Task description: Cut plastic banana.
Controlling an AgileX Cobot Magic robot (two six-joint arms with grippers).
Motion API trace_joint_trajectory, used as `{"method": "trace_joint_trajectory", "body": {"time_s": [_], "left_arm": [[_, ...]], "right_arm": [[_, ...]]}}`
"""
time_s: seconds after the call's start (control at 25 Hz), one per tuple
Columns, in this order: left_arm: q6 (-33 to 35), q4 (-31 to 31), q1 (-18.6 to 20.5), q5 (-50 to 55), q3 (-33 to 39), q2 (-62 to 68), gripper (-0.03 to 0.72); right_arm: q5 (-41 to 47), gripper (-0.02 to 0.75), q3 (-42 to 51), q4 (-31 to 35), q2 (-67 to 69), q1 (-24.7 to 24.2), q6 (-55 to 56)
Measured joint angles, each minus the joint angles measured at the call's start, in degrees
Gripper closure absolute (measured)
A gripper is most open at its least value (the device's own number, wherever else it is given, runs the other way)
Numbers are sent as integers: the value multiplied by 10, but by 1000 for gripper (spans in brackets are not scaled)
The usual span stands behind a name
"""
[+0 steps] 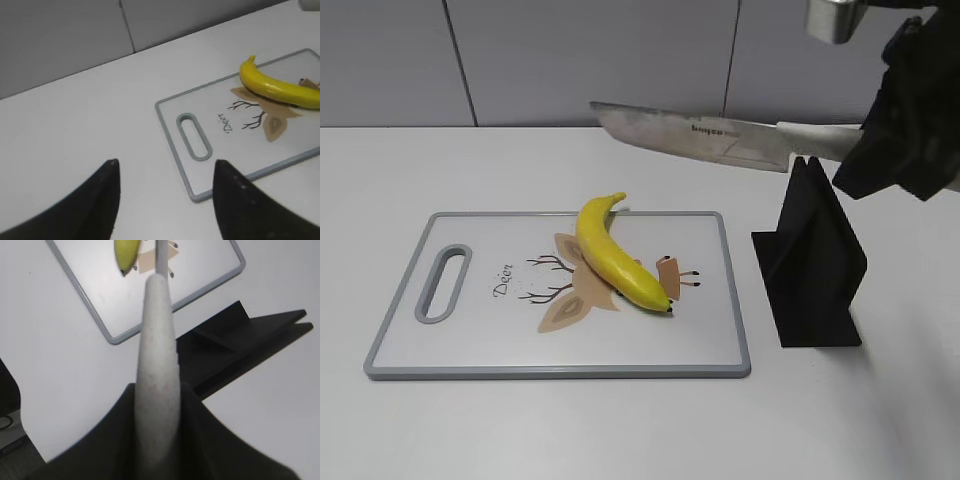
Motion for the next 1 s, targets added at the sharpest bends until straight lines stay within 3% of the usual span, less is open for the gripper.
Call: {"method": "trace_joint_trajectory", "body": {"time_s": [0.28, 0.48, 0.8, 1.0], "left_arm": [[211, -122, 0, -38, -76, 187, 113], [351, -183, 0, 4, -187, 327, 113], [521, -205, -1, 108, -353, 524, 122], [581, -193, -39, 127, -405, 605, 135]], "right_arm": [[9, 559, -46, 36, 63, -3, -113], [40, 559, -115, 46, 126, -3, -157], [68, 559, -199, 50, 201, -3, -240], [75, 559, -210, 66, 230, -3, -286]]}}
